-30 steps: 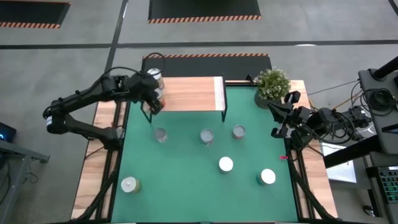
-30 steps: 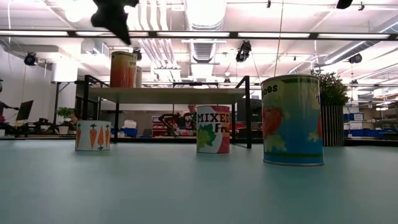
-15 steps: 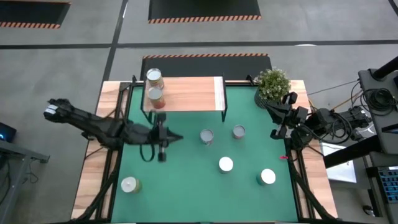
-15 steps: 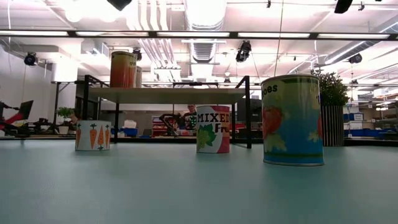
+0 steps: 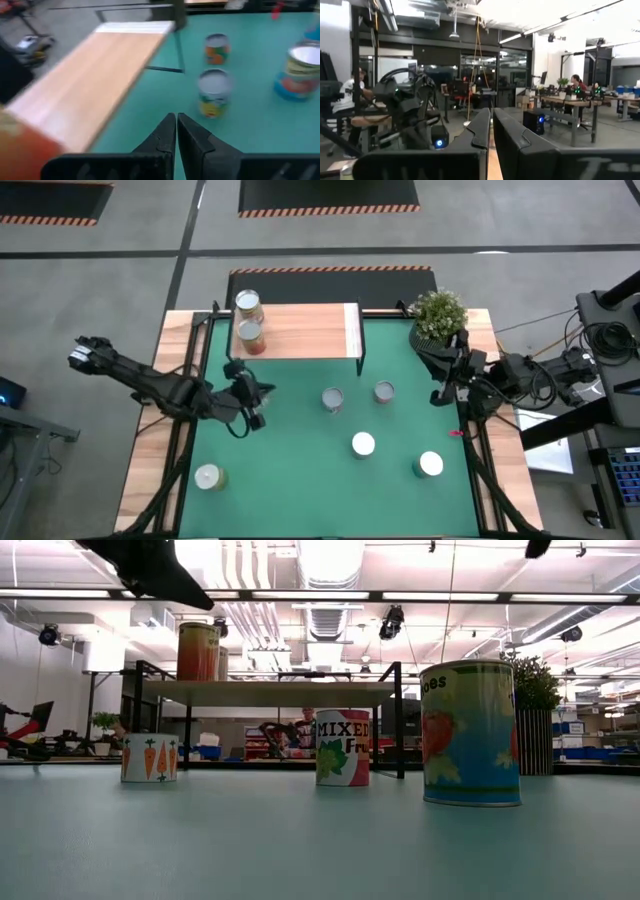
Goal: Pick and place cans onto a shelf
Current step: Put the canned pineapple on the shelf
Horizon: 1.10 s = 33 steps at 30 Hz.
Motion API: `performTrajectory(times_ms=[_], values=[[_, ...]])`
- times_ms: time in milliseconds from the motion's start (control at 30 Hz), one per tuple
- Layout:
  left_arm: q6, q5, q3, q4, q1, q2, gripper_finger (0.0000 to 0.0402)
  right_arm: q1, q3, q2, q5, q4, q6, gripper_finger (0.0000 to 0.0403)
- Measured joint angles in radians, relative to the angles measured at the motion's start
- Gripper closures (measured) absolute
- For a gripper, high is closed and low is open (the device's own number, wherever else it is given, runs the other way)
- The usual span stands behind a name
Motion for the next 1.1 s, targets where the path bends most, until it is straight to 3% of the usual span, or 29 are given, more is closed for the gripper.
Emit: performTrajectory(times_ms=[333, 667, 933, 1100], values=[[-0.011, -0.226, -0.028, -0.064, 0.060, -0.121, 0.0401, 0.000, 0.268, 0.171, 0.008, -0.204, 0.009, 0.0390], [0.010, -0.226, -0.077, -0.085, 0.132, -0.160, 0.0401, -0.026, 0.501, 0.378, 0.008, -0.330, 0.034, 0.0390], [0.036, -0.226, -0.076, -0.101, 0.138, -0.165, 0.0401, -0.120, 0.713, 0.564, 0.007, -0.513, 0.052, 0.0390], [0.075, -0.226, -0.076, -0.101, 0.145, -0.166, 0.0401, -0.176, 0.787, 0.673, -0.015, -0.531, 0.026, 0.0390]])
